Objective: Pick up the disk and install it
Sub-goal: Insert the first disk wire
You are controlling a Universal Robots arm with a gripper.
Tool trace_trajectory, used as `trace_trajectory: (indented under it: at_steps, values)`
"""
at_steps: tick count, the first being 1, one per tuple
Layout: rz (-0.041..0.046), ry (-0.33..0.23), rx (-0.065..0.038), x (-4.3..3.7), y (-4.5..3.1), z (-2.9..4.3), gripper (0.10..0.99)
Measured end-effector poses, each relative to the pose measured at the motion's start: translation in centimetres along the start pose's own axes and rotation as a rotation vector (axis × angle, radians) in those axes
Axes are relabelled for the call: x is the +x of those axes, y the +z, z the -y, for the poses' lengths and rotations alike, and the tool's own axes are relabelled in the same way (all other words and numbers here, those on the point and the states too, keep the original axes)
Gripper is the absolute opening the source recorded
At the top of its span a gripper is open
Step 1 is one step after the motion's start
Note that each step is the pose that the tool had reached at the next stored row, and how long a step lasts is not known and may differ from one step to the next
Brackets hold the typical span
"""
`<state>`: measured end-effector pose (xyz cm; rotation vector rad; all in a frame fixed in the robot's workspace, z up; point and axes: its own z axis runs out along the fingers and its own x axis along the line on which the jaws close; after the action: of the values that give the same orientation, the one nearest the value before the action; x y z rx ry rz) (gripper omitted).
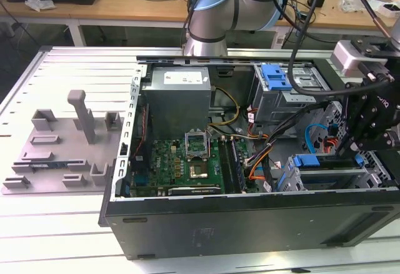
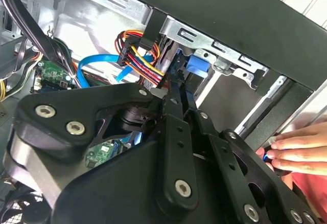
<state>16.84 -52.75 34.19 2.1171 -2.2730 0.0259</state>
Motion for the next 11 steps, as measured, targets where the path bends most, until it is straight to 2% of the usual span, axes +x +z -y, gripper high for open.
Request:
trace_trajectory:
  at_steps: [5,7,8,9,10,11]
  values:
    - [0.0001,0.0,0.0,0.02,0.3,0.01,0.169]
    - [-0.0005,0.0,0.0,0.04,0.68,0.01,0.169]
    - [0.0011,0.0,0.0,0.05,0.74,0.01,0.235]
    - [-0.0003,0.0,0.0,0.03,0.43,0.0,0.235]
    - [-0.001,0.0,0.0,-0.07,0.09,-0.01,0.302]
    - [-0.0018,0.0,0.0,-0.17,-0.16,-0.03,0.302]
